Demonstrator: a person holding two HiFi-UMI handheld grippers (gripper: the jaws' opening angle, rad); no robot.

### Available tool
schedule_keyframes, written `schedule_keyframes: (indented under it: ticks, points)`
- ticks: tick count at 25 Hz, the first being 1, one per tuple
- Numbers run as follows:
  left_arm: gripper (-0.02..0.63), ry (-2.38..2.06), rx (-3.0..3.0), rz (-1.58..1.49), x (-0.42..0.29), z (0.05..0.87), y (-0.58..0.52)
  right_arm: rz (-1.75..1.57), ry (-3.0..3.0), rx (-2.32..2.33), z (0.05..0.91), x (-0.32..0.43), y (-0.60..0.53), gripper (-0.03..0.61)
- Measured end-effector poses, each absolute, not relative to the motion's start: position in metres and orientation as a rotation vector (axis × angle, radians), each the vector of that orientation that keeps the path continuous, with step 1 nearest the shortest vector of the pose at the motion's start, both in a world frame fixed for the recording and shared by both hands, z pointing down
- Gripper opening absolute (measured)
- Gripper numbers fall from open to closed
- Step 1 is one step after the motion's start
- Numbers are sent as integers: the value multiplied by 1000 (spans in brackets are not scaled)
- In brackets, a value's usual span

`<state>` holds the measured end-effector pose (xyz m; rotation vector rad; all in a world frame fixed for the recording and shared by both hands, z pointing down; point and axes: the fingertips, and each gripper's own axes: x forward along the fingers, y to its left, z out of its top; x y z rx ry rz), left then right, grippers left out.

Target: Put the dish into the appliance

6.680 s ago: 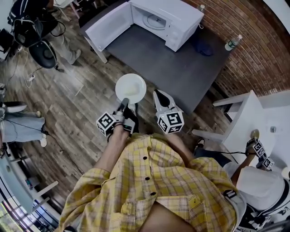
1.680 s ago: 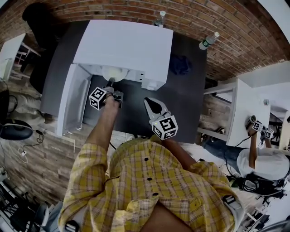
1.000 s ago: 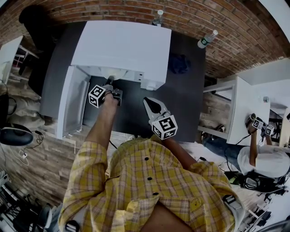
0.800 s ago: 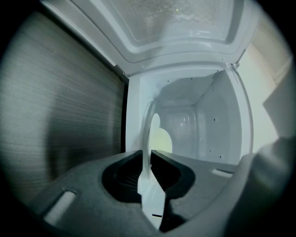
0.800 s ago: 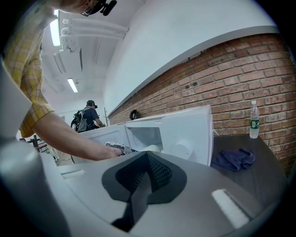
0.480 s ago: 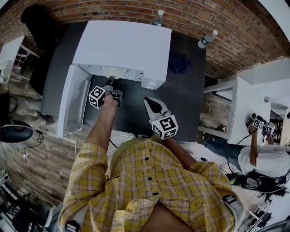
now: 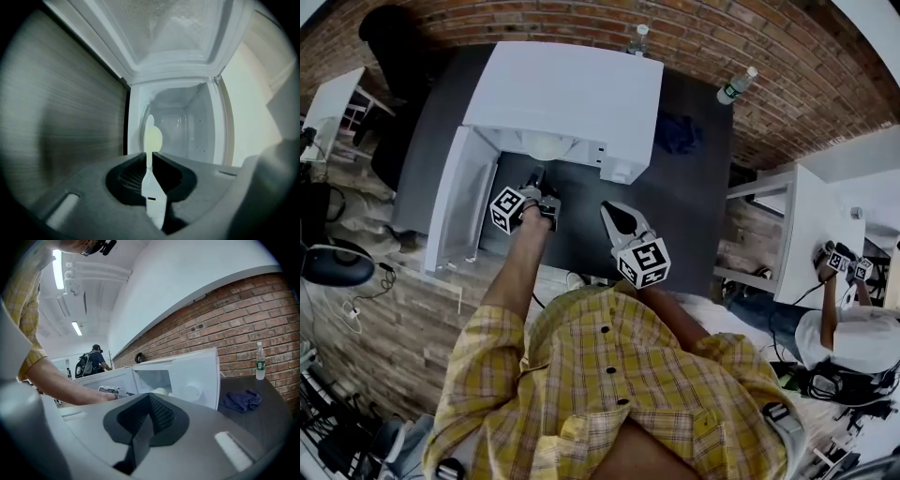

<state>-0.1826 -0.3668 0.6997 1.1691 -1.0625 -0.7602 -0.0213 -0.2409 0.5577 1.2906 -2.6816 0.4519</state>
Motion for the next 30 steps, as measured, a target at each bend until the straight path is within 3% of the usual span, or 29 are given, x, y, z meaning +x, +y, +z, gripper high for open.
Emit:
schedule_keyframes:
  ticks: [4,16,30]
  points:
    - [3,-1025,1223,-769,-176,683,-352,493,-2699,1293,555,-24,-237,3]
    - [0,-998,1465,-710,-173,631,-291,489,-2720,1292,545,-30,-223,3]
    - [0,-1305,2193,-187,-135,553,-226,483,-2744,1270,536,-34,-215,3]
